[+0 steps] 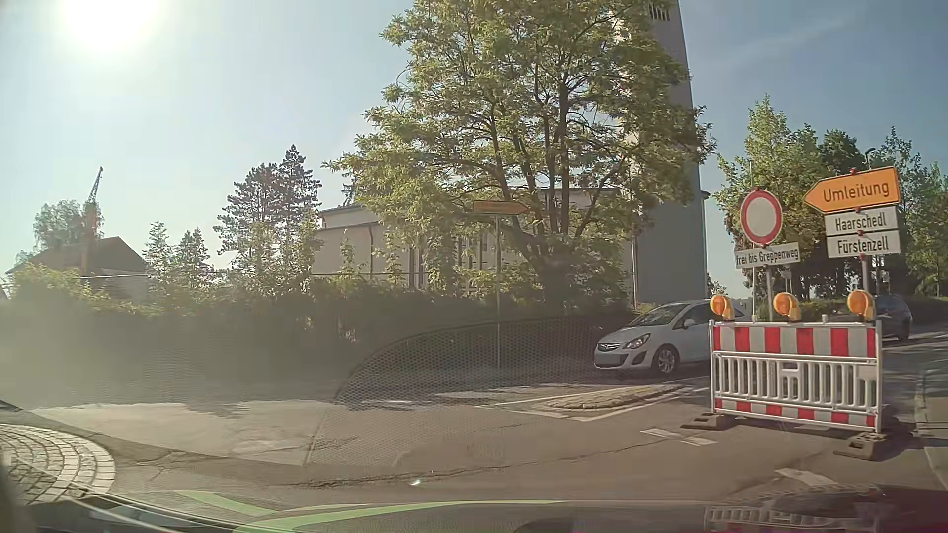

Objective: Follow the waypoints while adhering to traffic rules and regulations

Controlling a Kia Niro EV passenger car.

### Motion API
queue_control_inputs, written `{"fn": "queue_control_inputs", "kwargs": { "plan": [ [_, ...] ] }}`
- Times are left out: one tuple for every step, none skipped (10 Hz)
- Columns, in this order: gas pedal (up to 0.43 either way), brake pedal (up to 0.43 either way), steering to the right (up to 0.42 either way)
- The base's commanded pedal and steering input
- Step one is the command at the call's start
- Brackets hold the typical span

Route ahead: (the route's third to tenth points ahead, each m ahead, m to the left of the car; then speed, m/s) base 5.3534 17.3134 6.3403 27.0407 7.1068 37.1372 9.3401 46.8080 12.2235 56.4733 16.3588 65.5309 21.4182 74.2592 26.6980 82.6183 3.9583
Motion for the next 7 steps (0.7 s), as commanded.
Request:
{"fn": "queue_control_inputs", "kwargs": {
  "plan": [
    [0.0,0.0,-0.157],
    [0.0,0.0,-0.197],
    [0.0,0.0,-0.239],
    [0.008,0.0,-0.285],
    [0.02,0.0,-0.322],
    [0.02,0.0,-0.372],
    [0.039,0.0,-0.42]
  ]
}}
